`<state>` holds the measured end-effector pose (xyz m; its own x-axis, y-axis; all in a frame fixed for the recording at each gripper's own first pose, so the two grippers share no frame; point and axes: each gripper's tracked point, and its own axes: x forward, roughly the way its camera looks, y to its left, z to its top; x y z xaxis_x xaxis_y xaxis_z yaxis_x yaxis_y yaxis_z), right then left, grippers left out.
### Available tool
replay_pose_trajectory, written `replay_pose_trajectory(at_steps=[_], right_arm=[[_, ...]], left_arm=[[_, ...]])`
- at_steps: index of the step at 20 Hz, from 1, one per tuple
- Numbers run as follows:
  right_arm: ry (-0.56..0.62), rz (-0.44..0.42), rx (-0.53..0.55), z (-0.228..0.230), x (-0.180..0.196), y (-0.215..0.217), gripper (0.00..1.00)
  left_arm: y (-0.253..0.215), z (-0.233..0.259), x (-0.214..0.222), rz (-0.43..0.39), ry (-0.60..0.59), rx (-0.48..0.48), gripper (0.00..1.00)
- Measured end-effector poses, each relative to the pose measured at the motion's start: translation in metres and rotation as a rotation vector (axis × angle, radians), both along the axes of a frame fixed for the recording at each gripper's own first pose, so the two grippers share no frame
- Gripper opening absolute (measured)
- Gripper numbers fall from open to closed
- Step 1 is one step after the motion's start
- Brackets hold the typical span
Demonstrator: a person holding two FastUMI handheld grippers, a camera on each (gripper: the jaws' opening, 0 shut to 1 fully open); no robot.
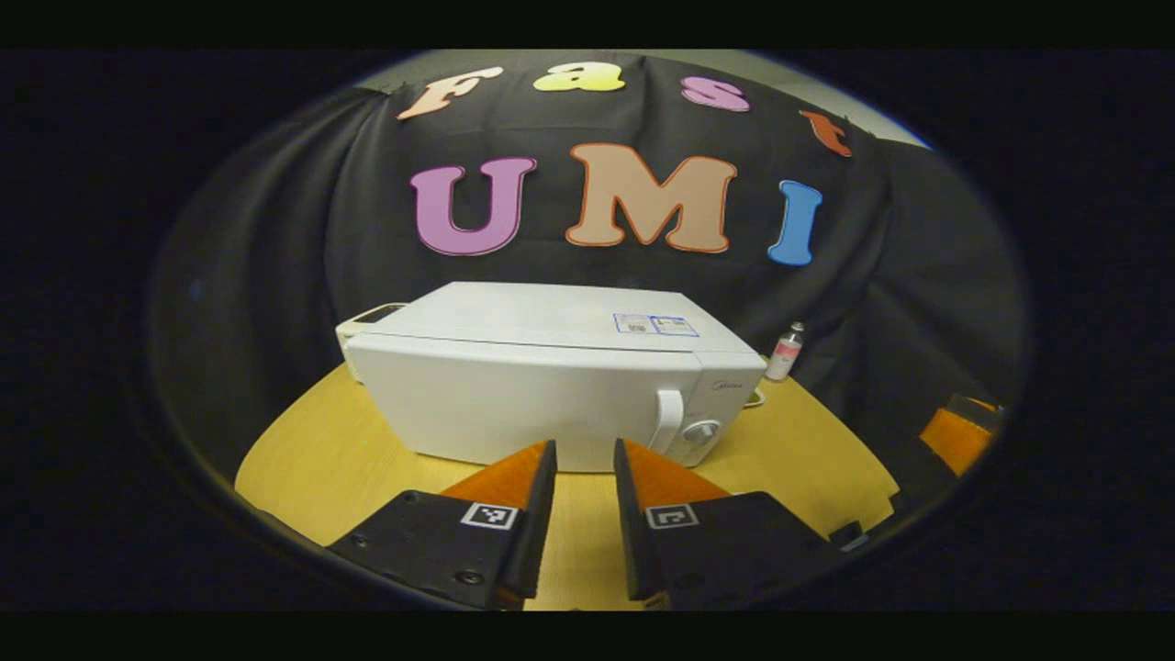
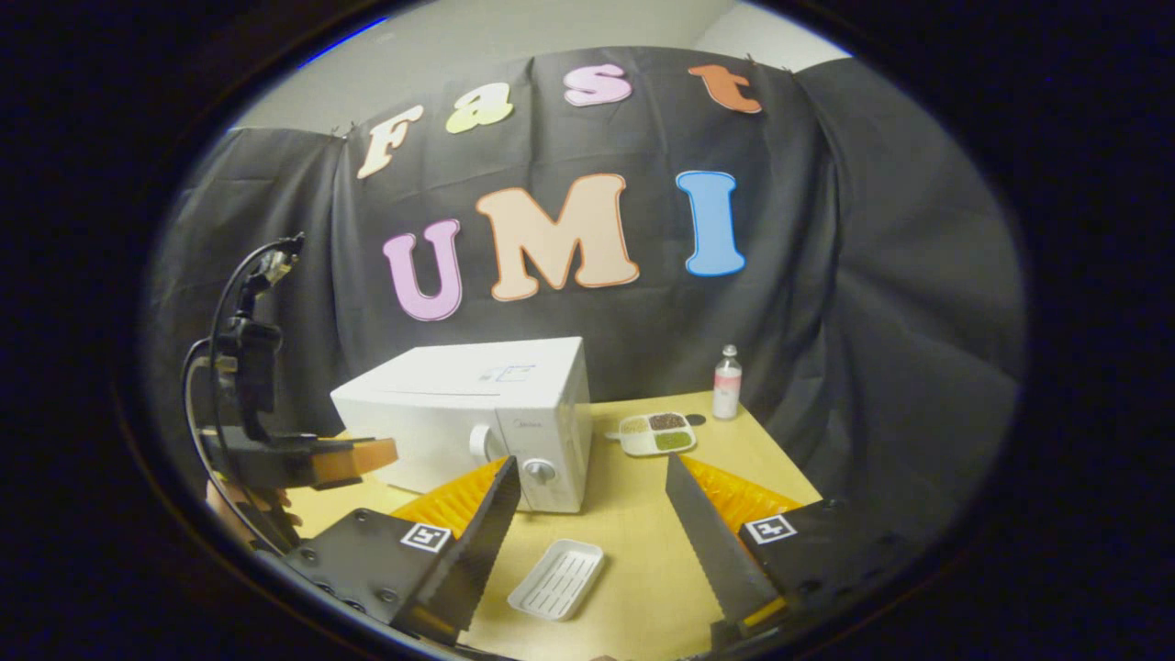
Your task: Open the microwave oven with the left hand, put the food in, and close the microwave oven.
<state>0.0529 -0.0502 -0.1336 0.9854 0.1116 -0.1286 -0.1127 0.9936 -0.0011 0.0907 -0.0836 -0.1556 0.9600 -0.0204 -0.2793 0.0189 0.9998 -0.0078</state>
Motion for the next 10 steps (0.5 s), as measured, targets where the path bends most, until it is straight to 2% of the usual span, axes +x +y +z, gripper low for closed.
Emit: replay_pose_trajectory(at_steps=[3, 5, 6, 9, 10], right_arm=[[-0.01, 0.039, -0.009, 0.007, 0.001, 0.012, 0.92], [-0.021, 0.054, -0.013, 0.013, 0.001, 0.017, 0.92], [-0.032, 0.061, -0.018, 0.017, 0.002, 0.019, 0.92], [-0.06, 0.076, -0.032, 0.026, 0.001, 0.027, 0.92], [-0.069, 0.078, -0.032, 0.028, 0.0, 0.029, 0.92]], left_arm=[[0.018, 0.011, -0.022, 0.052, -0.034, 0.007, 0.42], [0.027, 0.022, -0.036, 0.071, -0.063, 0.007, 0.54], [0.031, 0.028, -0.043, 0.076, -0.082, 0.017, 0.7], [0.049, 0.05, -0.061, 0.11, -0.15, 0.055, 0.84], [0.055, 0.059, -0.069, 0.13, -0.173, 0.055, 0.96]])
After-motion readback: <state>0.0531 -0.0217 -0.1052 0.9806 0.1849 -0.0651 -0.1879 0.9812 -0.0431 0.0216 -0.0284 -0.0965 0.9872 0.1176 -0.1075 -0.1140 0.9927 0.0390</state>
